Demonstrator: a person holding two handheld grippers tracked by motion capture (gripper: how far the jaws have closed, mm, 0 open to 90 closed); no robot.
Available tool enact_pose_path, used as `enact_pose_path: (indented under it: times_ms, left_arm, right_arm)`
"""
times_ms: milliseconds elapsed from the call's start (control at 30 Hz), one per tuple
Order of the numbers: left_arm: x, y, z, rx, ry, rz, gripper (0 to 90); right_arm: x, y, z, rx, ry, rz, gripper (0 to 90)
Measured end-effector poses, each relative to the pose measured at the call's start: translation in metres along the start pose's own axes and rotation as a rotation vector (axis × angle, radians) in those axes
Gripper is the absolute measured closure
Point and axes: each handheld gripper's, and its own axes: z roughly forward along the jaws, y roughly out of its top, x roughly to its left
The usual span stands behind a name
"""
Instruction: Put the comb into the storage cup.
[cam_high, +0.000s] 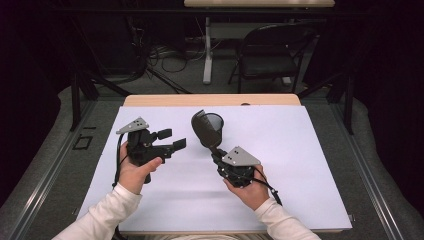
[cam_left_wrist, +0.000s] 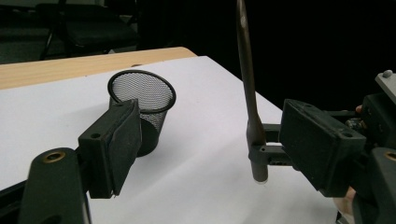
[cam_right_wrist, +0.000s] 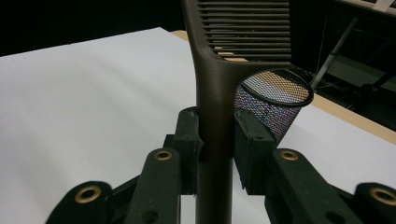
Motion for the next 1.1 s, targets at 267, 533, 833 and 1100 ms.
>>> enact_pose_path:
  times_ms: [267,533,833,1100]
  left_arm:
    - [0.001,0.004,0.004,0.009,-0.024,-0.034,26.5]
    - [-0.004,0.008,0.008,0.01,-0.037,-0.047,30.4]
    - [-0.007,0.011,0.013,-0.002,-0.057,-0.056,34.9]
    - [-0.009,0.011,0.02,-0.03,-0.081,-0.075,36.8]
  right_arm:
    - [0.0,0.0,0.0,0.0,0.001,0.0,72.7]
    - [0.0,0.0,0.0,-0.002,0.0,0.003,72.7]
    - [0.0,0.0,0.0,-0.003,0.001,-0.002,72.7]
    - [0.001,0.0,0.0,-0.003,0.002,-0.003,72.7]
